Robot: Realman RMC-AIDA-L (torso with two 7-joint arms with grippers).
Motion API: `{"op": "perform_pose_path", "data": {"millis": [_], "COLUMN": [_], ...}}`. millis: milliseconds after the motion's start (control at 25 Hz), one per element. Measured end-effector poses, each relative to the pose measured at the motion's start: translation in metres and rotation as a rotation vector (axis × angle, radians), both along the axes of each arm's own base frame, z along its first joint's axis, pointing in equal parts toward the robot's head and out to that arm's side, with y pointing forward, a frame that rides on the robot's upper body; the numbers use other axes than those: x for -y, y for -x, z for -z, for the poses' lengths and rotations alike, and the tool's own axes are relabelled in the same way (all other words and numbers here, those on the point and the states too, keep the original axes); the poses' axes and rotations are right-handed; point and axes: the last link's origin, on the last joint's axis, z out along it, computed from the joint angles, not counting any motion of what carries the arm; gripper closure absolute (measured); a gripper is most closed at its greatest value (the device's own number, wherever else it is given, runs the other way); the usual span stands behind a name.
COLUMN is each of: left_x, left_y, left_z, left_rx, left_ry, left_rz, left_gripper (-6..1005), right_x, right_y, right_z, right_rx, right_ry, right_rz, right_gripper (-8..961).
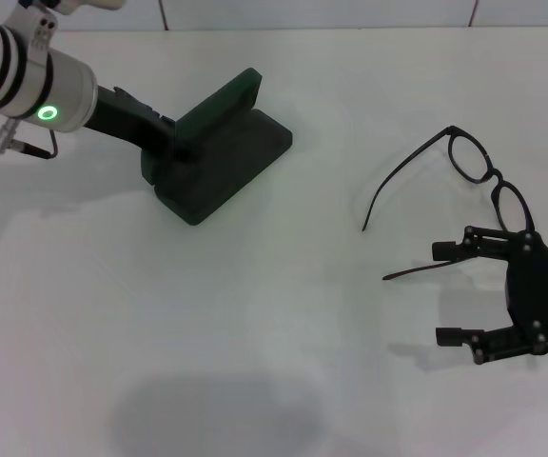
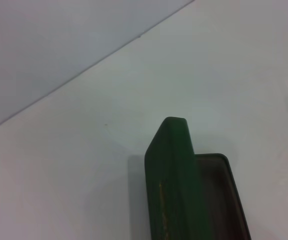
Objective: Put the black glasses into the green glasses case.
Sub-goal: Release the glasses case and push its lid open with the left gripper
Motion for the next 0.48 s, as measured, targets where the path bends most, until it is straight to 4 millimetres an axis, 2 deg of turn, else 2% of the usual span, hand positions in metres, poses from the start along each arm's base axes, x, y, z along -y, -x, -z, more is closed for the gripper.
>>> {"op": "perform_pose_path", "data": {"millis": [320, 480], "left_x": [-0.0006, -0.0001], "left_y": [-0.001, -0.0003], "left_z": [0.0006, 0.0006], "left_rx": [0.003, 0.002], "left_ry": [-0.003, -0.003], "left_rz": [0.008, 0.008], "left_gripper": [586, 693], "right_x": [0.0004, 0.001], "right_y": [-0.0012, -0.0023], "right_z": [0.0, 0.0001], "right_rx": [0.003, 0.005], "right_ry": [-0.001, 0.0], "right_rz": [0.004, 0.009], "right_gripper": [69, 69]}}
